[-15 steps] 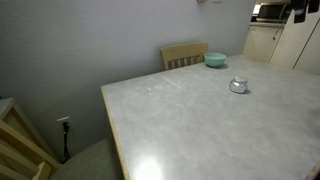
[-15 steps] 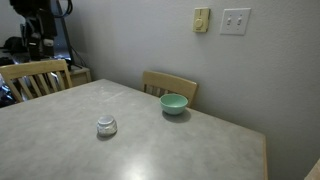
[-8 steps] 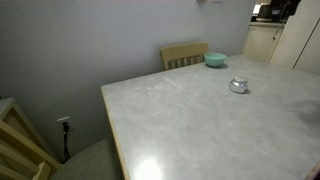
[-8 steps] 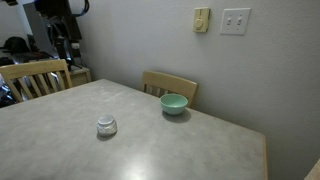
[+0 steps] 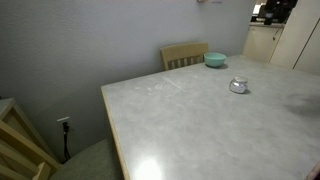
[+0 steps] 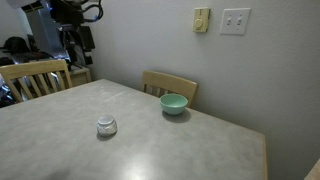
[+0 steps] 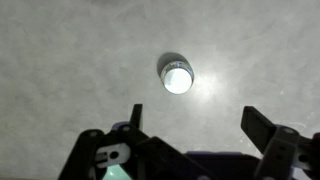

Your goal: Put the the silver lid on the table

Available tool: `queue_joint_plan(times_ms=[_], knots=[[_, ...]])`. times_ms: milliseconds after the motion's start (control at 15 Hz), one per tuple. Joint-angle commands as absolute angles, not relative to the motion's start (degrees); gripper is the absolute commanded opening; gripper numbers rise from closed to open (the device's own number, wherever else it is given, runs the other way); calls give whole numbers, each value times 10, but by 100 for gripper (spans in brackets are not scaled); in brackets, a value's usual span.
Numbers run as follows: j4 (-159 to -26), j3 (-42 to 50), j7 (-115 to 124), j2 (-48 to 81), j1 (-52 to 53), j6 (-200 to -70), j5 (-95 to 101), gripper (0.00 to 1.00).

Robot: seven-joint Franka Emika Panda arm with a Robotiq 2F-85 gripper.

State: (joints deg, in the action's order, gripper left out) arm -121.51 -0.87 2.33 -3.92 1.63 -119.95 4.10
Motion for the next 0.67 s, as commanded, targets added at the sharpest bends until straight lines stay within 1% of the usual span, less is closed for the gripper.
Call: queue_joint_plan(times_ms=[0,600], knots=[[-1214,-11,23,-39,14,-1199,41,100],[-1191,-5,1,6,11,-1198,31,100]])
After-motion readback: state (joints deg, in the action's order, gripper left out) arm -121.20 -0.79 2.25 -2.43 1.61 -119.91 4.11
